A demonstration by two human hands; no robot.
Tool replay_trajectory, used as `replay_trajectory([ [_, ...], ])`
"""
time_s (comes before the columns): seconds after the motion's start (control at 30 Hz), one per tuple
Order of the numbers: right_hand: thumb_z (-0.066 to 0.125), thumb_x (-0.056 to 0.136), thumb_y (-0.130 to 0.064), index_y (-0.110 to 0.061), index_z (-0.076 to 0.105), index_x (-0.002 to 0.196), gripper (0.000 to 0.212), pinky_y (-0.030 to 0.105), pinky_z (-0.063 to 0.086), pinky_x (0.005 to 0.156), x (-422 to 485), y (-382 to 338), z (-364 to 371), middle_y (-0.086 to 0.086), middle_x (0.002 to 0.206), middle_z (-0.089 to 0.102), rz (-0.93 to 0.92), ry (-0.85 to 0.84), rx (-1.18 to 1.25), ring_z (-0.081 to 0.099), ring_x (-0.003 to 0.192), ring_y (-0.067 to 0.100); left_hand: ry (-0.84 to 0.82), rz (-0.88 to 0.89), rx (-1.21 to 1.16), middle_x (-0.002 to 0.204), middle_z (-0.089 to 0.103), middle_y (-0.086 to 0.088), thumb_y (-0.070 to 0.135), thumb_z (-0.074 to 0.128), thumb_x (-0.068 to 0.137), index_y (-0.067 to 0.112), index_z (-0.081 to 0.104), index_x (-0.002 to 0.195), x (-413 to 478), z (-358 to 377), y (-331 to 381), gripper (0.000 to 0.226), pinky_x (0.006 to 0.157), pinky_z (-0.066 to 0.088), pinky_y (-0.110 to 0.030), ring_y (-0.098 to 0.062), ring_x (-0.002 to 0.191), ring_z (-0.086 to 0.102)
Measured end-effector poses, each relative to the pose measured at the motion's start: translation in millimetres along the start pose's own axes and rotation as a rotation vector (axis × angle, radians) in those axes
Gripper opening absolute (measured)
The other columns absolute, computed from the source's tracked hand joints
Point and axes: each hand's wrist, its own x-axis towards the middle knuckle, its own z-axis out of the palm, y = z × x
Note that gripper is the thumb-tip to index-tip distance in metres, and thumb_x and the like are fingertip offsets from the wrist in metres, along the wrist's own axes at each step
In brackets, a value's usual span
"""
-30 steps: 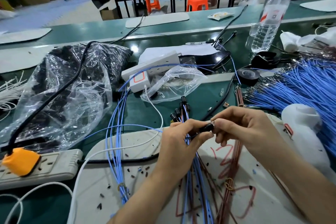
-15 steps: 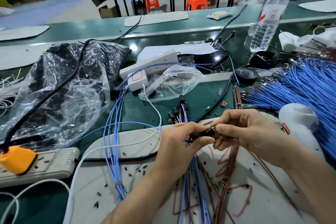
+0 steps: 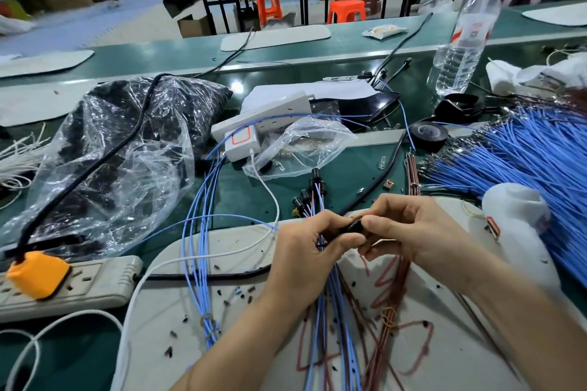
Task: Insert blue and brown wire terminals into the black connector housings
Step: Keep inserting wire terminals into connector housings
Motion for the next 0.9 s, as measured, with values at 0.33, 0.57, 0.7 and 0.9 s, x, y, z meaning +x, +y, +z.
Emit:
replay_trajectory([
  [0.33, 0.064, 0.073, -0.014, -0.008, 0.059, 0.075, 0.008, 0.021, 0.047, 0.047, 6, 6, 0, 0.005, 0.063, 0.059, -0.171, 0.244, 0.318, 0.055, 0.051, 0.014, 0.033, 0.036, 0.068, 0.063, 0.064, 0.011, 0.014, 0.067, 0.086, 0.021, 0.070, 0.097, 3, 0, 2, 0.013, 0.067, 0.047, -0.016, 0.000, 0.061, 0.059],
  [0.57, 0.052, 0.087, -0.020, -0.016, 0.045, 0.092, 0.010, 0.015, 0.044, 0.041, 7, -16, -24, 0.012, 0.084, 0.073, -0.125, 0.342, 0.731, 0.057, 0.048, 0.012, 0.054, 0.068, 0.116, 0.062, 0.063, 0.014, 0.008, 0.065, 0.086, 0.024, 0.069, 0.095, 11, -5, 10, 0.019, 0.066, 0.048, -0.016, 0.000, 0.061, 0.059],
  [0.7, 0.048, 0.093, -0.016, -0.006, 0.050, 0.083, 0.014, 0.013, 0.040, 0.045, 4, -21, -33, 0.010, 0.080, 0.063, -0.098, 0.264, 0.977, 0.048, 0.048, 0.008, -0.048, 0.011, 0.087, 0.061, 0.063, 0.010, 0.006, 0.064, 0.088, 0.024, 0.067, 0.091, 26, -12, 32, 0.018, 0.059, 0.043, -0.011, 0.002, 0.054, 0.054],
  [0.9, 0.051, 0.086, -0.017, -0.008, 0.058, 0.088, 0.010, 0.008, 0.039, 0.055, 4, -20, -37, 0.006, 0.083, 0.061, -0.064, 0.064, 1.152, 0.049, 0.057, 0.007, -0.353, -0.218, -0.028, 0.063, 0.068, 0.009, 0.001, 0.062, 0.088, 0.018, 0.066, 0.104, 34, -57, 72, 0.023, 0.038, 0.036, -0.014, -0.001, 0.041, 0.043],
])
